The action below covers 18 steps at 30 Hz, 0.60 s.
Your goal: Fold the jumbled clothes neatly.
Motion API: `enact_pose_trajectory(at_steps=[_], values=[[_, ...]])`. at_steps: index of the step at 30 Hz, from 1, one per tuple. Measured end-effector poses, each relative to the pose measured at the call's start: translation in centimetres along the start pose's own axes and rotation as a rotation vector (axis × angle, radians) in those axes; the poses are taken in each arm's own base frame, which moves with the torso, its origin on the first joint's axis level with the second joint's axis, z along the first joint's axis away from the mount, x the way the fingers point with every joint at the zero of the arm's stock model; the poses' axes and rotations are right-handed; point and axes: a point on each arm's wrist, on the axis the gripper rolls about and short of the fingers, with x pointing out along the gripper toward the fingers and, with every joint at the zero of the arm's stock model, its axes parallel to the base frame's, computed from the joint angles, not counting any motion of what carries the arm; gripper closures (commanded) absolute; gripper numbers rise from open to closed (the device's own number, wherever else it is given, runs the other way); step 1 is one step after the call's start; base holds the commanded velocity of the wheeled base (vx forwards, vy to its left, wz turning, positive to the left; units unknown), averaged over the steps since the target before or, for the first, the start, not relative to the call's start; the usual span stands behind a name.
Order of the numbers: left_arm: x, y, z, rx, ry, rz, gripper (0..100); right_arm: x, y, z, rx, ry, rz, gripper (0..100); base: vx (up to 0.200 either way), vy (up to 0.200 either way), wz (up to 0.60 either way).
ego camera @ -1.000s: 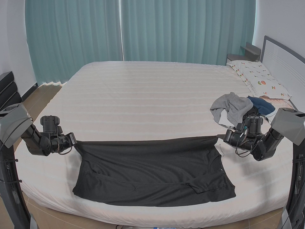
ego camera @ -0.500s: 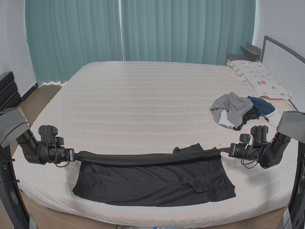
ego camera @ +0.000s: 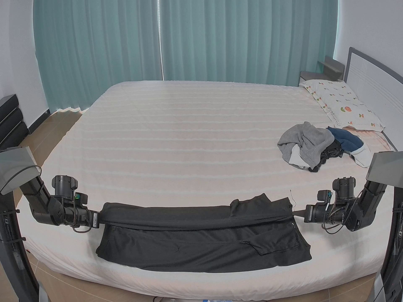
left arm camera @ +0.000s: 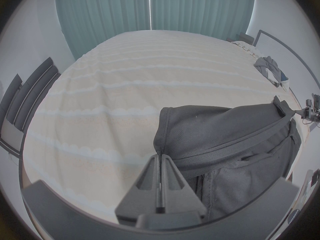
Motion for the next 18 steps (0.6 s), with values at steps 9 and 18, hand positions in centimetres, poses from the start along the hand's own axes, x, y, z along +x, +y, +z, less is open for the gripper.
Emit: enact_pose_trajectory(at_steps=[9, 18], values=[[0.3, -0.8, -0.6, 0.015, 0.028, -0.017, 100, 0.2, -0.5, -0.6, 0.021, 0.019, -0.015, 100, 0.0, 0.0, 0.0], [0.1, -1.1, -1.0, 0.021, 0.046, -0.02, 100, 0.0, -1.2, -0.2, 0.038, -0.002, -0.031, 100, 0.0, 0.0, 0.0]])
